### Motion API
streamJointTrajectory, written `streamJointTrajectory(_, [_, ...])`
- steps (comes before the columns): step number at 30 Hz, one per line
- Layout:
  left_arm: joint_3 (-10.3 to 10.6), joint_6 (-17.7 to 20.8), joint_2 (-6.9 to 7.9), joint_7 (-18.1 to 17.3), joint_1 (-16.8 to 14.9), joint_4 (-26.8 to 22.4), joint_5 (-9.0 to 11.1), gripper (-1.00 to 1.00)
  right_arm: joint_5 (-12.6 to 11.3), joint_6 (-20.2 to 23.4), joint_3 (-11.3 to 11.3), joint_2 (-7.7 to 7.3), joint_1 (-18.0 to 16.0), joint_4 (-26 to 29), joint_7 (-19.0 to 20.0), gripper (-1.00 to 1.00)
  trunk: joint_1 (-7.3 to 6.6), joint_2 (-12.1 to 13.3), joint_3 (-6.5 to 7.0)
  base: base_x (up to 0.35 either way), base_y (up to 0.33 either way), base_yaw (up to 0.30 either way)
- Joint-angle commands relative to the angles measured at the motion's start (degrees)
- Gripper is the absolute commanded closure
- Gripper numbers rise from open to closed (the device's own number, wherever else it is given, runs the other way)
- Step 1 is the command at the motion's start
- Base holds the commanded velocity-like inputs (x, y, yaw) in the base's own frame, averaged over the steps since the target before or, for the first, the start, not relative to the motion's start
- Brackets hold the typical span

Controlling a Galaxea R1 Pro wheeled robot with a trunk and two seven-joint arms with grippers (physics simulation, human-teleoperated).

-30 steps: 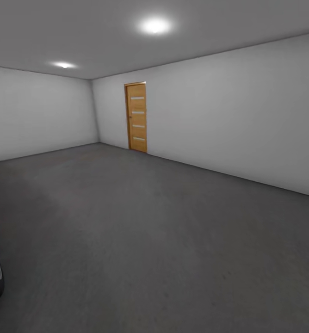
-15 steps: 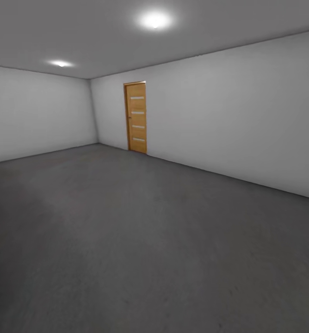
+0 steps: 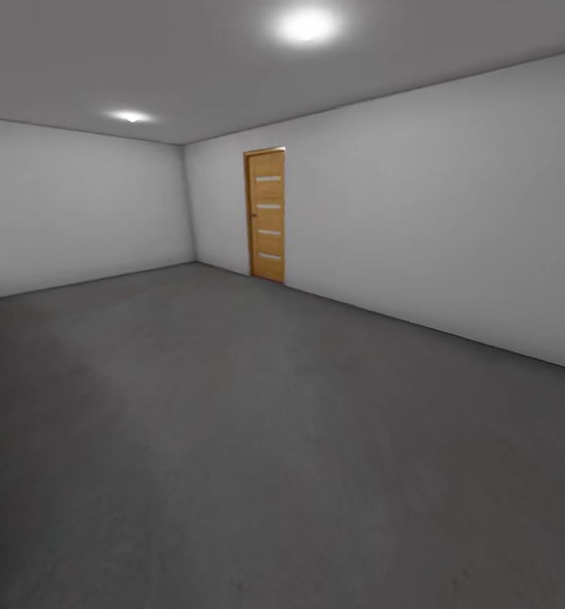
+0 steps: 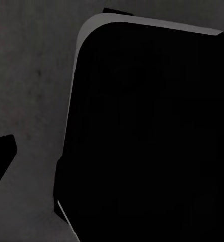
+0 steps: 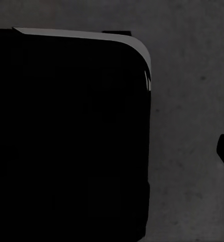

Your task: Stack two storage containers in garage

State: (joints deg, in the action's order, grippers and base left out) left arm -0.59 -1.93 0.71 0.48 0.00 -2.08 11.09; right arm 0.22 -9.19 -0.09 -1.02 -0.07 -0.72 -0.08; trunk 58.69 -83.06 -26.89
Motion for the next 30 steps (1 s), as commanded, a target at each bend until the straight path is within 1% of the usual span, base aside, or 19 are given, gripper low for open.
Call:
streamJointTrajectory(1, [0.0, -0.1, -0.01, 0.0, 0.0, 0.0, 0.3, -1.0, 0.0, -0.3, 0.0, 0.0, 0.0, -0.1, 0.0, -1.0, 0.04, 0.0, -0.03, 0.326, 0.0, 0.267])
streamJointTrajectory(26, [0.0, -0.1, 0.07, 0.0, 0.0, 0.0, 0.5, -1.0, 0.1, -0.3, -0.1, 0.1, 0.0, -0.1, 0.0, -1.0, 0.04, 0.0, -0.03, 0.326, 0.0, 0.273])
streamJointTrajectory(30, [0.0, 0.0, 0.08, 0.0, 0.0, 0.0, 0.5, -1.0, 0.1, -0.3, 0.0, 0.06, 0.0, -0.1, 0.0, -1.0, 0.04, 0.0, -0.03, 0.326, 0.001, 0.13])
